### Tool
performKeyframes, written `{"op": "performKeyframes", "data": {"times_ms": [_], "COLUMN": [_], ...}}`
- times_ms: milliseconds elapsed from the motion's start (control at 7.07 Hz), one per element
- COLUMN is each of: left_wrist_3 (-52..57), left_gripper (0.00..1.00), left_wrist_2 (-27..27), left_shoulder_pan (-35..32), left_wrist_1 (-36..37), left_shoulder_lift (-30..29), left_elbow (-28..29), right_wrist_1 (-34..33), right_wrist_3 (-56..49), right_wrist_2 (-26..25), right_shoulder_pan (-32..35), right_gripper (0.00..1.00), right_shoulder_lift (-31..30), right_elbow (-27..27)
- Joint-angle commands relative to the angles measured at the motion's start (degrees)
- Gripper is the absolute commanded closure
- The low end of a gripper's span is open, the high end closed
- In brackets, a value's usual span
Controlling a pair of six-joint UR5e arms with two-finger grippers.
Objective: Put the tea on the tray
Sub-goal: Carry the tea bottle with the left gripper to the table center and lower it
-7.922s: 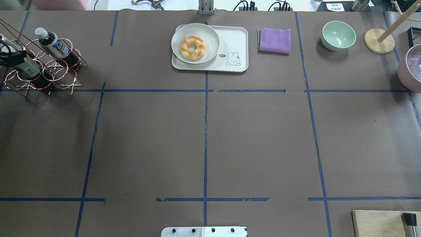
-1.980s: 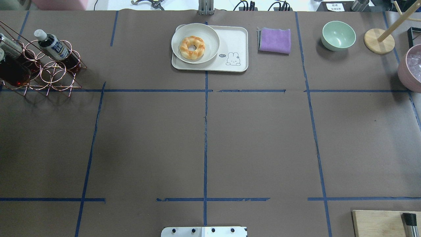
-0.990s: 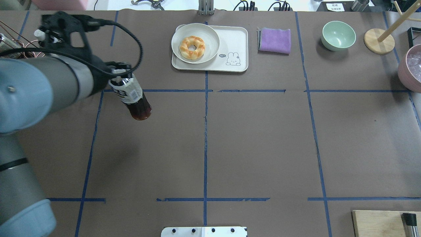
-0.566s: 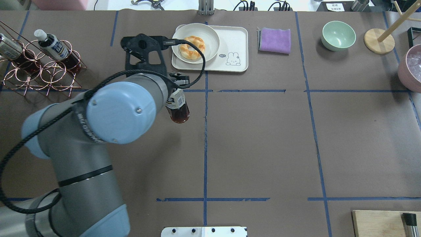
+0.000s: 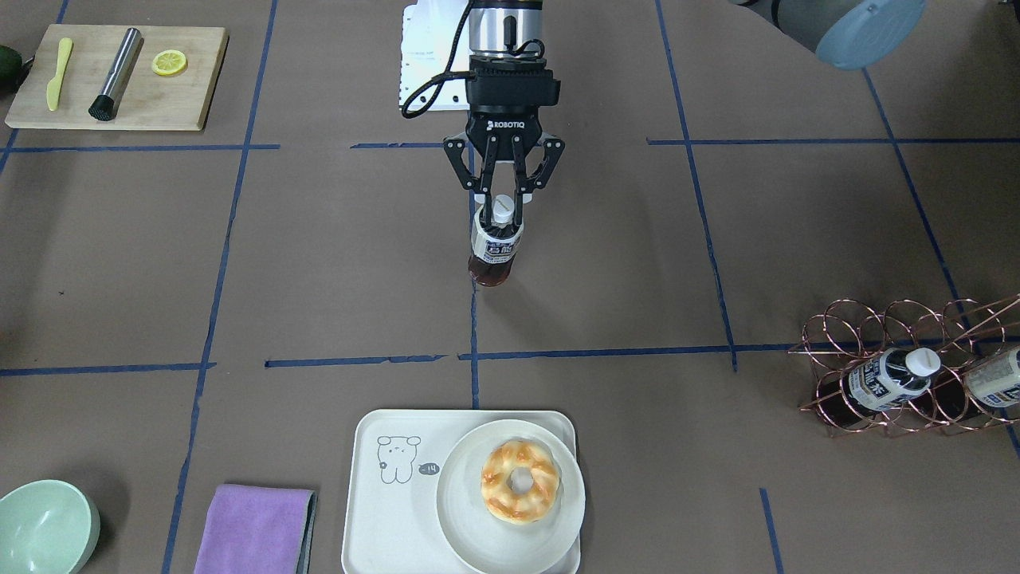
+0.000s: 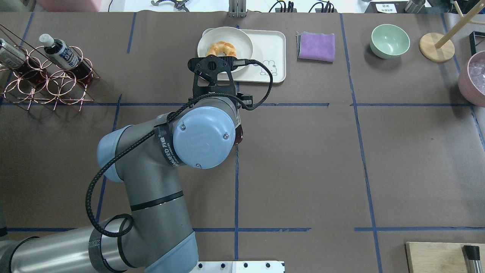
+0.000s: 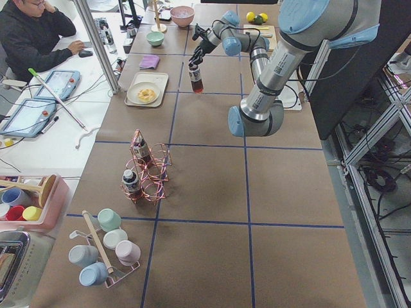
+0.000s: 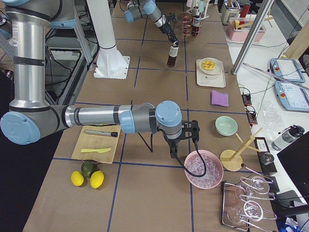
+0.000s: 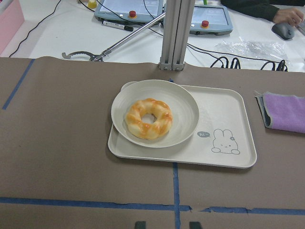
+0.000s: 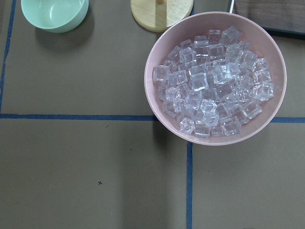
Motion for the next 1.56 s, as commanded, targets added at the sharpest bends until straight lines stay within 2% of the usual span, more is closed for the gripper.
{"op": "performKeyframes", "data": {"times_ms": [0,283,424,566,707,849,990,1132,1415], "left_wrist_3": [-0.1,-0.1,-0.1,-0.6,-0.5,-0.5,-0.3,0.0,4.2], "left_gripper": [1.00,1.00,0.92,0.55,0.01,0.00,0.00,0.00,0.00], "left_wrist_2": [0.0,0.0,0.0,0.0,0.0,0.0,-0.1,-0.3,-0.7], "left_shoulder_pan": [0.9,1.2,1.5,1.5,1.5,1.5,1.5,1.4,0.9], "left_wrist_1": [-0.8,-0.9,-0.9,-2.6,-4.6,-4.6,-4.6,-4.5,-3.5], "left_shoulder_lift": [-0.2,-0.2,-0.2,-0.2,0.6,0.5,0.6,0.6,2.2], "left_elbow": [1.2,2.6,2.6,2.6,2.5,2.0,1.2,0.4,-5.6], "right_wrist_1": [0.1,0.1,0.2,0.9,1.5,0.9,0.6,0.4,0.4], "right_wrist_3": [0.0,0.0,0.0,0.0,0.3,2.2,9.5,17.9,35.6], "right_wrist_2": [0.0,-0.1,-0.1,0.0,0.1,1.2,2.0,1.8,0.6], "right_shoulder_pan": [0.0,0.0,0.0,0.0,0.0,-0.1,-1.7,-5.7,-13.8], "right_gripper": [0.00,0.00,0.00,0.00,0.00,0.00,0.00,0.00,0.00], "right_shoulder_lift": [0.0,0.0,0.0,0.1,0.5,2.6,5.2,7.5,15.5], "right_elbow": [0.1,0.2,0.2,0.2,0.2,1.1,2.9,6.4,10.6]}}
